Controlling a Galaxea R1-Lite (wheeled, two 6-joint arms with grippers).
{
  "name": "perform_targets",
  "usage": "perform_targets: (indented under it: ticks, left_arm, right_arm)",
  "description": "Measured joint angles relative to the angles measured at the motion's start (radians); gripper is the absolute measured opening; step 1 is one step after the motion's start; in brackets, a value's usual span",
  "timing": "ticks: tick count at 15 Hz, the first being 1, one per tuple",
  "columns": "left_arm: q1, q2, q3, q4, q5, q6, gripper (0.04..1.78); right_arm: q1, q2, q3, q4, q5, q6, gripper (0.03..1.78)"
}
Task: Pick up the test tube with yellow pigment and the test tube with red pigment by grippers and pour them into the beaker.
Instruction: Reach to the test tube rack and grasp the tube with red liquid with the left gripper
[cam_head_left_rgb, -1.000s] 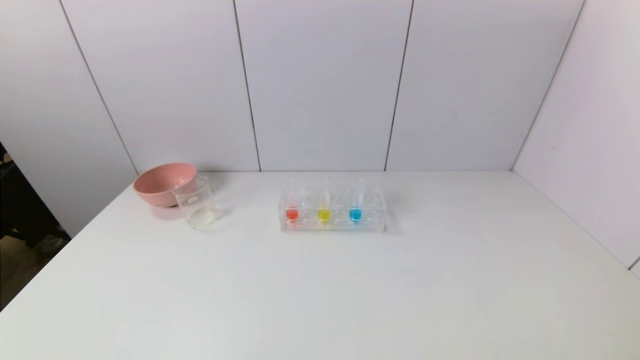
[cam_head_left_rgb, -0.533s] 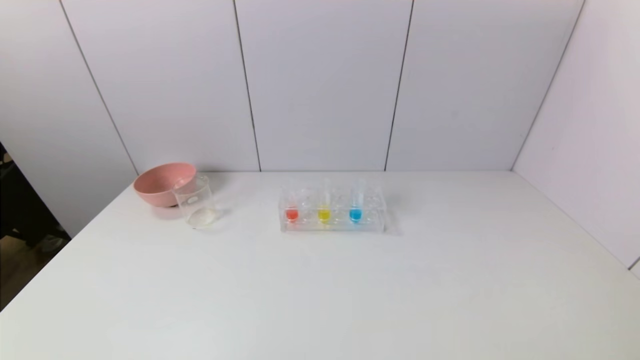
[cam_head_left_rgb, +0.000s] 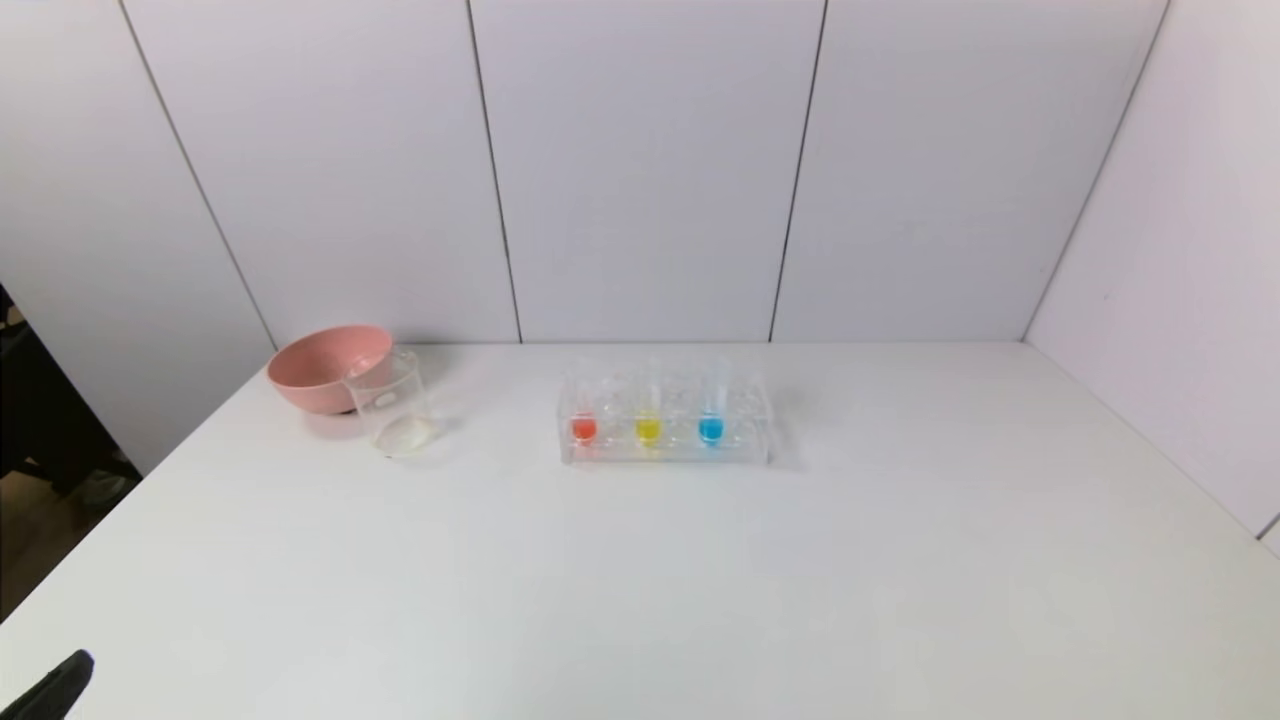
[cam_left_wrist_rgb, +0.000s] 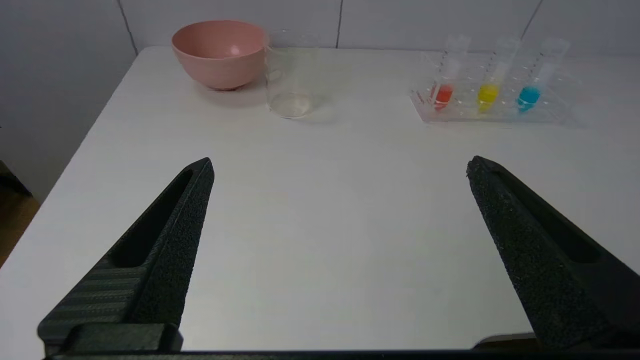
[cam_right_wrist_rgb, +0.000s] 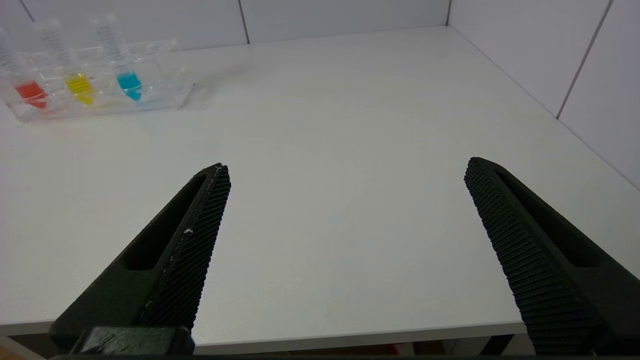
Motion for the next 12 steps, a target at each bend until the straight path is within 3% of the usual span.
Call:
perform_targets:
  ticks: [7,10,12]
  left_arm:
    - [-0.087,0.487,-0.098,-0.248,-0.2,0.011,1.76]
    - [-0.152,0.714,-0.164,-0.356,-0.178,0.001,1.76]
    - [-0.241,0.853,-0.198,-0.443,-0.099,-0.019,1.76]
  right_arm:
    - [0.0,0.0,0.0,0.0,0.0,0.0,1.71]
    - [0.0,0.0,0.0,0.0,0.0,0.0,1.71]
    - [0.0,0.0,0.0,0.0,0.0,0.0,1.71]
